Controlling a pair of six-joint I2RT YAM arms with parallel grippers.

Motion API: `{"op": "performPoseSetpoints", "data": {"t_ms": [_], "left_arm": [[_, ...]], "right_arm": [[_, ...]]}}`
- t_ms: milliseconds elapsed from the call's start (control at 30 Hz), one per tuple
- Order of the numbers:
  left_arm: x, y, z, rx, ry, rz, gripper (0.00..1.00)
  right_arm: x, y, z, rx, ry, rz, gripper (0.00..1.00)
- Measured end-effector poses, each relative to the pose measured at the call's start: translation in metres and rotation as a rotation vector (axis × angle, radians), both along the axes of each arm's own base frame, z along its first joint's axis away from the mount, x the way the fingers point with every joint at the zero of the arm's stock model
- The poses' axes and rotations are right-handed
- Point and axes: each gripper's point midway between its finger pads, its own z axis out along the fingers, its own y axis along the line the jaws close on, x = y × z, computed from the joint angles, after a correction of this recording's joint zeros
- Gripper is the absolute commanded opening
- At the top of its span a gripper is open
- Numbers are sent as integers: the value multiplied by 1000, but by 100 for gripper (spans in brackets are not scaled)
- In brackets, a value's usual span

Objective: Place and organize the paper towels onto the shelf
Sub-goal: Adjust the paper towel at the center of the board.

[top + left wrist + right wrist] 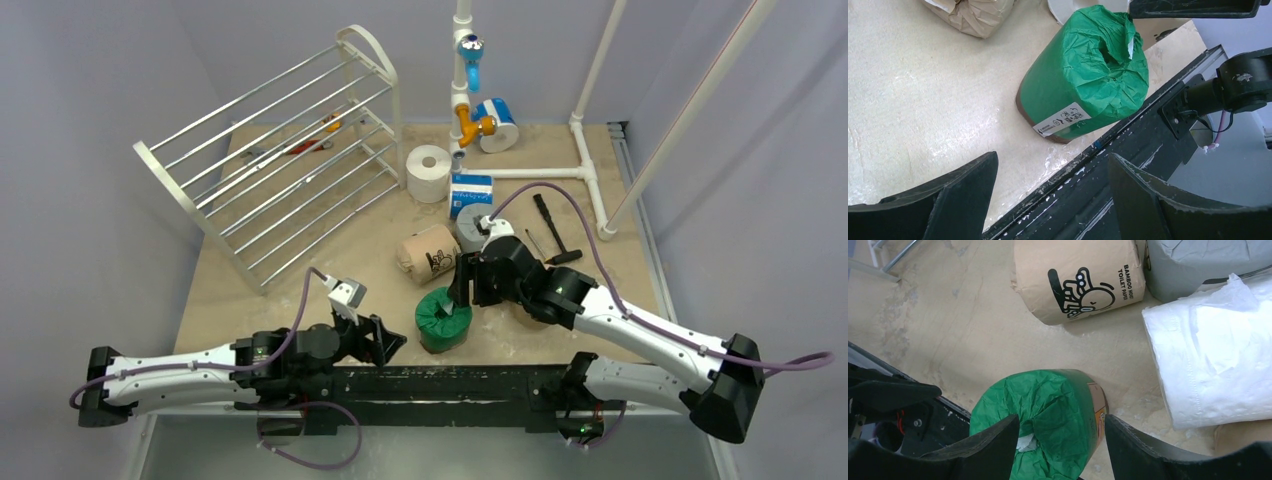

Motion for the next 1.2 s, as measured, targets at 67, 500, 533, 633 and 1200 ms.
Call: {"op": "performPoseSetpoints", "data": {"t_ms": [67, 500, 533, 633, 1200], "left_arm": [[-1, -2, -1, -2, 2, -5, 80], [-2, -13, -2, -6, 6, -30, 80], [-2, -13, -2, -9, 5, -30, 80], [-2, -14, 0, -17, 3, -30, 80], [-2, -15, -4, -2, 6, -30, 80]], "right_arm": [[0, 1, -2, 7, 2, 8, 61], [-13, 9, -32, -10, 76, 85, 53], [-13, 9, -34, -17, 79, 86, 52], [-13, 8, -40, -35, 85, 89, 52], [-6, 13, -65, -84, 101, 86, 48]]}}
